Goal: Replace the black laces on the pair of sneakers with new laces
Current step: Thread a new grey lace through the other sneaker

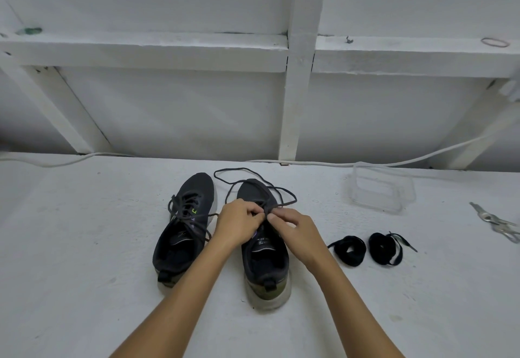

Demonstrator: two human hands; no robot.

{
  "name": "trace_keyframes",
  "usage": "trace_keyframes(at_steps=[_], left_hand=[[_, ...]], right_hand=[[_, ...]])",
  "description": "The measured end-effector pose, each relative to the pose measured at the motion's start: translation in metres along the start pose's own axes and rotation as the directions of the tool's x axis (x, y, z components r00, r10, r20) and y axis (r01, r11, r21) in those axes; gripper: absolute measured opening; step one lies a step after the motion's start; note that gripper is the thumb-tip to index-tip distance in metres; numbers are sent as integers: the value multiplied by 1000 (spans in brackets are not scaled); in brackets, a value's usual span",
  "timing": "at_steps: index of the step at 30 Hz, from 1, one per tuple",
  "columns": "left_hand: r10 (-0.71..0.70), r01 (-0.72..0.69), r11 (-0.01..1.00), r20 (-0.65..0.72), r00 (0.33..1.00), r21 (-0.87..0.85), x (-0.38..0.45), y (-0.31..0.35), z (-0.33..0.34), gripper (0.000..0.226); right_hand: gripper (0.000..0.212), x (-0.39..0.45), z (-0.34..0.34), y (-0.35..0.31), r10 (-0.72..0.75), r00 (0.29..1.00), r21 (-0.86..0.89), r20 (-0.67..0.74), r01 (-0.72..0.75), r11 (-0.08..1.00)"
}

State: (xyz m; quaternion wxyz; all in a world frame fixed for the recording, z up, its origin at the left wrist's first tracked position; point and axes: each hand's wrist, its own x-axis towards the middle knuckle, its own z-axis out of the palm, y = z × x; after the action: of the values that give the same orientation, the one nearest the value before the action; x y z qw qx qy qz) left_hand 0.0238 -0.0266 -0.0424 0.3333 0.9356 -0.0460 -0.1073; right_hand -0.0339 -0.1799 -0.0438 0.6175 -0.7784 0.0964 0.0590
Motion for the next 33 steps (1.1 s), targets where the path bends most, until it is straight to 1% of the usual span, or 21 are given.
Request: trace_keyframes(at_steps=[1, 3, 5, 8, 10, 11, 13, 15, 16, 17, 18, 19, 21, 23, 26, 27, 28, 30, 33], left_hand=[[8, -9, 1000, -8, 1000, -10, -1, 0, 0, 12], [12, -12, 998, -3, 1000, -60, -6, 0, -6, 10], [4, 0, 988, 25, 1000, -154, -9, -2, -13, 11], [22, -8, 964, 50, 998, -264, -14, -2, -24, 12], [45, -26, 944, 50, 998, -329, -17, -2, -28, 11], [63, -47, 945, 40, 997, -323, -20, -3, -30, 11], [119, -119, 961, -15, 993, -250, -26, -5, -30, 13], [153, -162, 957, -57, 987, -241, -32, -6, -28, 13], [153, -163, 953, -59, 986, -257, -34, -6, -26, 11], [148, -156, 950, -50, 988, -269, -36, -6, -25, 10], [142, -146, 952, -35, 989, -269, -37, -5, -24, 10], [135, -136, 956, -22, 991, -261, -38, -5, -24, 11], [130, -128, 957, -8, 991, -259, -38, -5, -25, 12], [127, -121, 954, 6, 992, -273, -38, -5, -26, 12], [129, -121, 955, 9, 992, -272, -39, -6, -27, 12], [131, -125, 955, 6, 991, -269, -39, -7, -27, 12], [134, -127, 955, 8, 991, -267, -39, -7, -27, 12], [129, -121, 957, 16, 991, -263, -40, -8, -27, 12], [114, -103, 962, 28, 993, -252, -40, -7, -27, 12]], right_hand=[[11, -5, -1, 0, -4, 1000, 11, 16, 4, 1000], [16, -14, 1, 1, -21, 1000, 7, 19, 21, 1000], [12, -21, 5, 1, -48, 999, -26, 17, 48, 999], [24, -30, 12, -5, -73, 997, -53, 19, 74, 996], [24, -30, 15, -3, -81, 997, -53, 2, 81, 995], [21, -31, 16, -1, -64, 998, -39, -3, 64, 997], [14, -32, 16, 2, -28, 999, -20, -15, 28, 999], [16, -30, 16, 2, -5, 1000, -16, -23, 5, 1000], [20, -27, 15, 0, 15, 1000, 1, -18, -15, 1000], [30, -21, 13, 0, 44, 998, 31, -36, -43, 999], [37, -14, 10, -3, 90, 993, 69, -77, -84, 994], [37, -5, 7, -6, 133, 983, 83, -127, -123, 989], [28, 14, 1, -11, 193, 962, 87, -193, -179, 980], [29, 31, -1, -18, 255, 950, 135, -179, -233, 963], [31, 48, 3, -27, 311, 946, 147, -88, -296, 944], [30, 52, 4, -29, 312, 948, 170, -68, -298, 940], [31, 54, 5, -32, 307, 950, 234, -48, -288, 929], [35, 56, 1, -41, 278, 960, 413, -21, -245, 877], [40, 54, -16, -45, 199, 977, 626, -74, -110, 772]])
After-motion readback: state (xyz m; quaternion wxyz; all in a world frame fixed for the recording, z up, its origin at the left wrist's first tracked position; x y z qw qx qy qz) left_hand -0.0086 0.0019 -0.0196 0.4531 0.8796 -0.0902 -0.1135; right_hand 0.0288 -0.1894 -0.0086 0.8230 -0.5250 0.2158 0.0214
